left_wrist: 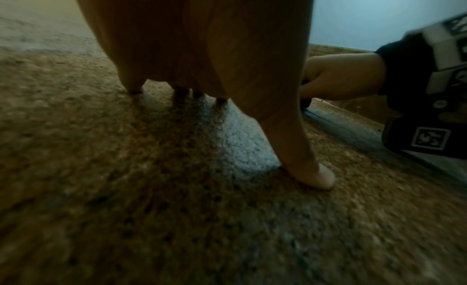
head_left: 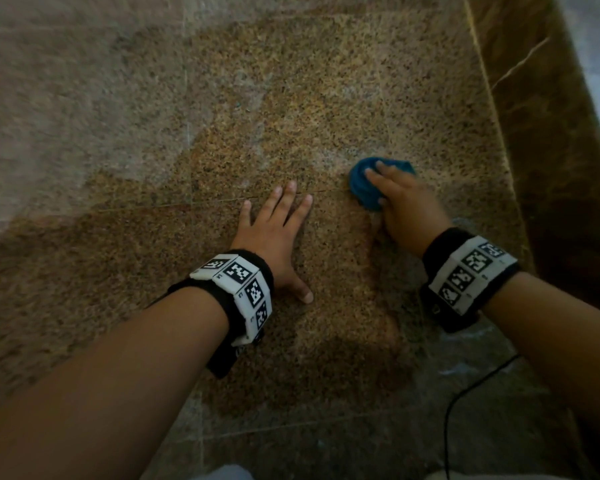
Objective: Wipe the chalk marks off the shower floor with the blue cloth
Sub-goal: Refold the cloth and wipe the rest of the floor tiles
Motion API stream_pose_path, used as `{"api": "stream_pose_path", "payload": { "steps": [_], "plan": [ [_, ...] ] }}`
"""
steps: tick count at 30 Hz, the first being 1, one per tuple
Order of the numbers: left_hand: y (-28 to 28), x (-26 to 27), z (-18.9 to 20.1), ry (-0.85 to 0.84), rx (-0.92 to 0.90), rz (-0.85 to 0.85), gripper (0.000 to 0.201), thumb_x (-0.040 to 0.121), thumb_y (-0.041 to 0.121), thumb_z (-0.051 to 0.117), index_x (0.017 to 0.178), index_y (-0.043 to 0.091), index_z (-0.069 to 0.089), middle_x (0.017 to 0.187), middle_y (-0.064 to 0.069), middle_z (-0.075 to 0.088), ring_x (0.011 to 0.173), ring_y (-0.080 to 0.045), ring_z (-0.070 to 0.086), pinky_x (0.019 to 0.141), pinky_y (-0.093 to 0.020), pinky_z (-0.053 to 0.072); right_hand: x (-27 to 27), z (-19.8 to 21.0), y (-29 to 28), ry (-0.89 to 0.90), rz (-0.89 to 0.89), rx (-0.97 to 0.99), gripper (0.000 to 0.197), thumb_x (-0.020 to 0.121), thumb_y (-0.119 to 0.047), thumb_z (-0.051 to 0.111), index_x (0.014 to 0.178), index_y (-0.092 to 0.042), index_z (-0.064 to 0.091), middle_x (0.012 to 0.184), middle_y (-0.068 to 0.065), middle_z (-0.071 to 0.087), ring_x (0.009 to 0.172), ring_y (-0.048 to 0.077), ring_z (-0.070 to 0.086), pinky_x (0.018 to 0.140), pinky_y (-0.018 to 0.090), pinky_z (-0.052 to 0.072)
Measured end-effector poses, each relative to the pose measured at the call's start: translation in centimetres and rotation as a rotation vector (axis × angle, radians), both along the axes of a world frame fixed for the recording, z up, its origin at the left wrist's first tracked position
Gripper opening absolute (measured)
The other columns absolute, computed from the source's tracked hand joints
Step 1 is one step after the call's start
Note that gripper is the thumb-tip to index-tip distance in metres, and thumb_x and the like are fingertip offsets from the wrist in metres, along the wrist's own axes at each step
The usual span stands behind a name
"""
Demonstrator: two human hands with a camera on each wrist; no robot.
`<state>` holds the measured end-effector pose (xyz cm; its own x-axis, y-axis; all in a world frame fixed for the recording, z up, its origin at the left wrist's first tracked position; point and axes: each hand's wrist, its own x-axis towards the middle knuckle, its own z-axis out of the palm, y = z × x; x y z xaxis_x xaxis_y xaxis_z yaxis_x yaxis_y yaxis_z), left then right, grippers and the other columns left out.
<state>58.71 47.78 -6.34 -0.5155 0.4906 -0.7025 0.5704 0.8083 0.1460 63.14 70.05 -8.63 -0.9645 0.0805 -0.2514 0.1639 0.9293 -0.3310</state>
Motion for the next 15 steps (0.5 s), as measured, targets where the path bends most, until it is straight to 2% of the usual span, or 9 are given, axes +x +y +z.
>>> {"api": "stream_pose_path", "payload": {
  "steps": [2, 4, 6, 8, 11, 13, 15],
  "plan": [
    [0.0, 0.0, -0.1, 0.003, 0.006, 0.001, 0.152, 0.049, 0.075, 0.076, 0.145, 0.029, -0.032, 0.151, 0.003, -0.041, 0.142, -0.020, -0.031, 0.115, -0.055, -0.010, 1.2, 0.3, -1.8, 0.040, 0.023, -0.055, 0.052, 0.092, 0.005, 0.045, 0.142, -0.009, 0.037, 0.151, 0.014, 0.029, 0.141, 0.033, 0.024, 0.115, 0.038, 0.020],
    [0.0, 0.0, -0.2, 0.007, 0.009, 0.002, 0.151, 0.050, 0.075, 0.076, 0.144, 0.029, -0.032, 0.151, 0.003, -0.041, 0.142, -0.020, -0.031, 0.115, -0.054, -0.010, 2.9, 0.3, -3.9, 0.062, 0.225, -0.093, 0.054, 0.086, 0.007, 0.055, 0.137, -0.006, 0.044, 0.146, 0.018, 0.038, 0.136, 0.039, 0.033, 0.112, 0.047, 0.029],
    [-0.1, 0.1, -0.2, 0.004, 0.009, -0.001, 0.151, 0.050, 0.076, 0.075, 0.144, 0.028, -0.033, 0.150, 0.002, -0.042, 0.142, -0.020, -0.031, 0.114, -0.054, -0.011, 3.1, 0.4, -4.1, -0.039, 0.363, -0.089, 0.056, 0.087, 0.003, 0.056, 0.140, -0.011, 0.041, 0.149, 0.014, 0.034, 0.138, 0.033, 0.030, 0.114, 0.044, 0.026],
    [-0.1, 0.1, -0.2, 0.007, 0.010, 0.000, 0.151, 0.049, 0.076, 0.076, 0.145, 0.029, -0.032, 0.150, 0.002, -0.042, 0.142, -0.020, -0.031, 0.114, -0.054, -0.011, 1.7, 0.9, -3.0, -0.083, 0.335, -0.089, 0.055, 0.092, 0.002, 0.048, 0.143, -0.015, 0.036, 0.153, 0.008, 0.026, 0.142, 0.025, 0.024, 0.117, 0.036, 0.019],
    [-0.1, 0.0, -0.2, 0.008, 0.009, 0.001, 0.152, 0.048, 0.076, 0.076, 0.145, 0.029, -0.032, 0.151, 0.003, -0.041, 0.143, -0.020, -0.030, 0.114, -0.054, -0.010, -0.3, 1.4, -0.9, -0.091, 0.139, -0.004, 0.051, 0.098, -0.002, 0.037, 0.146, -0.018, 0.030, 0.156, 0.006, 0.017, 0.144, 0.022, 0.018, 0.115, 0.026, 0.010],
    [-0.1, -0.1, -0.1, 0.009, 0.009, 0.002, 0.152, 0.048, 0.076, 0.076, 0.145, 0.029, -0.032, 0.151, 0.003, -0.041, 0.143, -0.020, -0.030, 0.115, -0.055, -0.010, -0.1, 1.2, -0.7, -0.088, 0.056, -0.021, 0.052, 0.098, -0.002, 0.037, 0.146, -0.020, 0.030, 0.157, 0.004, 0.016, 0.144, 0.022, 0.015, 0.114, 0.025, 0.009],
    [0.0, -0.1, -0.1, 0.009, 0.013, 0.003, 0.152, 0.048, 0.076, 0.076, 0.144, 0.030, -0.033, 0.151, 0.002, -0.041, 0.143, -0.020, -0.030, 0.116, -0.055, -0.010, 1.5, 0.8, -1.6, -0.108, 0.131, -0.062, 0.056, 0.096, 0.001, 0.041, 0.146, -0.023, 0.028, 0.157, 0.003, 0.014, 0.145, 0.024, 0.011, 0.116, 0.030, 0.010]
  ]
}}
